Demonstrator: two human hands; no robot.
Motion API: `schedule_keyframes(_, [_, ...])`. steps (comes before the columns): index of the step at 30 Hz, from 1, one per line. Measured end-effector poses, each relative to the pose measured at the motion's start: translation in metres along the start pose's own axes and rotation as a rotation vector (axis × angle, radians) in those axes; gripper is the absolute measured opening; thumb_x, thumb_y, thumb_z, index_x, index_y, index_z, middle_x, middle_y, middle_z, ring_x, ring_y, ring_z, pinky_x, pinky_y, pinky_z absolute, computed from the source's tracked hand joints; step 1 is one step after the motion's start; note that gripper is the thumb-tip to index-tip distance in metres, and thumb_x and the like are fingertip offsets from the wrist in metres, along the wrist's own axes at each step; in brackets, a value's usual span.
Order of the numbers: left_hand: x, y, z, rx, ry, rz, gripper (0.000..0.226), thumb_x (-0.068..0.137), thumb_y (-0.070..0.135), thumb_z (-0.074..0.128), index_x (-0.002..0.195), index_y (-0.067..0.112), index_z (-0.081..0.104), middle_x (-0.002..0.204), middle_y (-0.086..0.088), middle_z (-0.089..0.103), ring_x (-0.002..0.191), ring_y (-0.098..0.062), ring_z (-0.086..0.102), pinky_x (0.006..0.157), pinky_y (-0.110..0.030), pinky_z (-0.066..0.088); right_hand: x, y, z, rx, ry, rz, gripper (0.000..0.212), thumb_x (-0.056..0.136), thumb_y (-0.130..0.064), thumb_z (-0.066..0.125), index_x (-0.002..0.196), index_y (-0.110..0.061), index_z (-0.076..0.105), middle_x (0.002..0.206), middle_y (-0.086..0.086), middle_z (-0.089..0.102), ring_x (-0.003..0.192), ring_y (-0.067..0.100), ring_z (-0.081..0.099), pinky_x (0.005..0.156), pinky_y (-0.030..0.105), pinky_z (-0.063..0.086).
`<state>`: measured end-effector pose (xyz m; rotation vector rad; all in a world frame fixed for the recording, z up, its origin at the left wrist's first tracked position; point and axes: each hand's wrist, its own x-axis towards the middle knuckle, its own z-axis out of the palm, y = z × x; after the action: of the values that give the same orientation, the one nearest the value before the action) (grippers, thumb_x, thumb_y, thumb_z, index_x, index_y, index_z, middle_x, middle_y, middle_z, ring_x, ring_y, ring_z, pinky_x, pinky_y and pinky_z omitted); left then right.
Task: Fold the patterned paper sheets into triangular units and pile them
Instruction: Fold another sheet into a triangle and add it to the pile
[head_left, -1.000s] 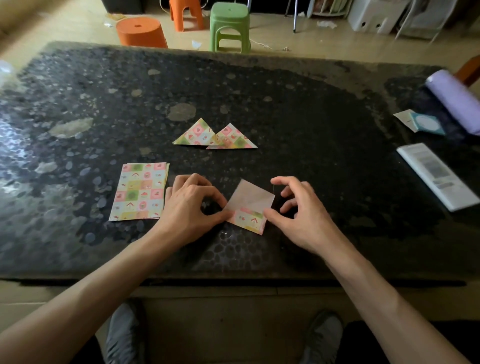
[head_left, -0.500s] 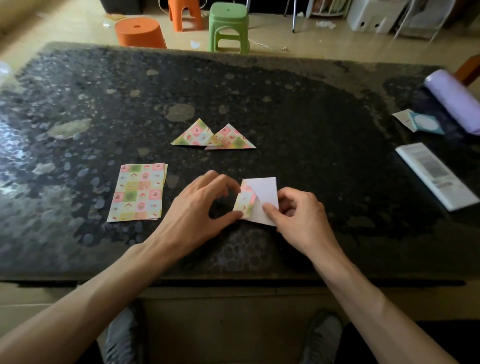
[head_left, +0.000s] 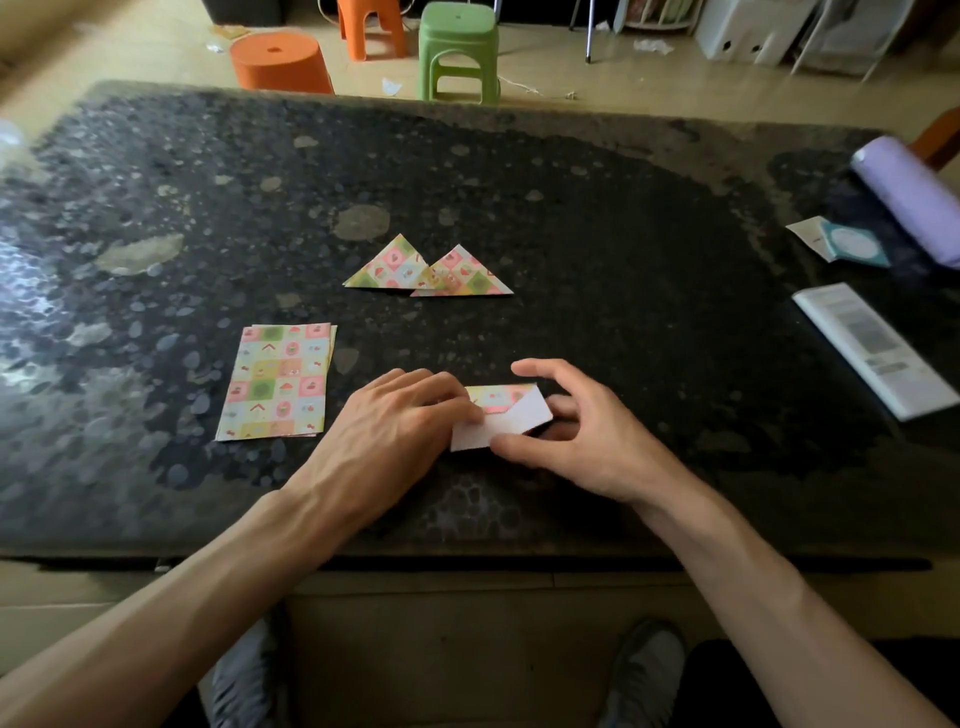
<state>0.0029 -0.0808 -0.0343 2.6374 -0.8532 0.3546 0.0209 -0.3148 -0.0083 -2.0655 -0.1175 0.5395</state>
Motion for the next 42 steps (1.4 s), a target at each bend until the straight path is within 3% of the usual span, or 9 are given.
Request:
schedule_keyframes(5, [-0.005,-0.005,-0.003,-0.085,-0.006,0.01,0.019,0.091,0.007,0.067,0.098,0.024,0.073,0.113,0.01,0.069,0.095,-0.015,0.066,0.08,-0.037,0.054,0.001,0.006,-0.02,-0.387,0.027,-0.164,0.063,0.082,-0.016,0.078,0.131,-0.05,0.057,0.116,-0.021,0.052,0.097,0.001,0.059,0.072,0.014,0.045])
schedule_keyframes(9, [-0.006,-0.005,0.002,-0.109,0.023,-0.074,0.022,0.091,0.004,0.07,0.1,0.024,0.073,0.111,0.01,0.067,0.099,-0.014,0.066,0.083,-0.036,0.054,0.002,0.012,-0.011,-0.456,0.077,-0.224,0.039,0.088,-0.014,0.071,0.119,-0.038,0.071,0.106,-0.025,0.057,0.091,-0.008,0.055,0.075,0.01,0.038])
schedule_keyframes(12, [-0.001,0.001,-0.001,-0.154,0.083,-0.137,0.019,0.095,0.019,0.067,0.114,0.024,0.071,0.117,0.008,0.063,0.104,-0.013,0.064,0.087,-0.032,0.054,0.003,0.011,-0.008,-0.474,0.188,-0.268,0.032,0.094,-0.02,0.069,0.122,-0.035,0.073,0.12,-0.024,0.068,0.107,-0.004,0.06,0.085,0.009,0.042])
schedule_keyframes(18, [0.002,0.009,0.006,-0.101,0.001,-0.142,0.068,0.089,0.068,0.065,0.142,0.027,0.059,0.132,0.006,0.056,0.118,-0.013,0.057,0.095,-0.037,0.051,0.0,0.008,0.008,-0.389,0.209,-0.352,0.024,0.097,-0.034,0.068,0.119,-0.035,0.077,0.116,-0.02,0.074,0.11,-0.004,0.065,0.097,0.021,0.053])
schedule_keyframes(24, [0.0,0.001,0.011,-0.051,0.034,-0.114,0.028,0.101,0.042,0.059,0.119,0.029,0.076,0.114,0.01,0.07,0.105,-0.015,0.064,0.084,-0.04,0.051,-0.003,0.009,0.013,-0.339,0.161,-0.351,0.028,0.093,-0.029,0.073,0.119,-0.041,0.074,0.097,-0.017,0.076,0.084,0.0,0.068,0.077,0.018,0.055])
schedule_keyframes(28, [-0.003,0.001,0.007,-0.07,0.046,-0.093,0.03,0.099,0.039,0.054,0.11,0.028,0.079,0.112,0.013,0.073,0.104,-0.011,0.068,0.083,-0.037,0.052,0.001,0.015,0.003,-0.433,0.259,-0.319,0.027,0.088,-0.03,0.079,0.111,-0.04,0.071,0.077,-0.015,0.06,0.07,0.005,0.059,0.062,0.023,0.049])
schedule_keyframes(32, [-0.005,0.0,0.004,-0.126,-0.003,-0.052,0.025,0.1,0.035,0.058,0.112,0.029,0.078,0.116,0.015,0.072,0.111,-0.006,0.065,0.091,-0.032,0.049,0.002,0.018,-0.001,-0.516,0.247,-0.33,0.013,0.088,-0.037,0.079,0.101,-0.039,0.076,0.084,-0.015,0.056,0.079,0.0,0.054,0.065,0.021,0.042])
schedule_keyframes(37, [-0.008,-0.002,0.004,-0.153,-0.031,-0.081,0.014,0.094,0.027,0.073,0.107,0.028,0.079,0.115,0.017,0.072,0.112,-0.003,0.065,0.092,-0.035,0.051,0.004,0.018,-0.008,-0.552,0.165,-0.265,0.012,0.091,-0.039,0.075,0.102,-0.042,0.077,0.091,-0.016,0.059,0.09,0.003,0.056,0.077,0.027,0.052])
schedule_keyframes(42, [-0.001,0.006,0.004,-0.173,0.008,-0.197,0.032,0.101,0.051,0.057,0.094,0.028,0.078,0.102,0.017,0.07,0.101,-0.003,0.062,0.092,-0.032,0.047,0.007,0.018,-0.011,-0.479,0.128,-0.225,0.011,0.094,-0.042,0.071,0.104,-0.041,0.076,0.095,-0.016,0.061,0.093,0.002,0.057,0.08,0.025,0.049])
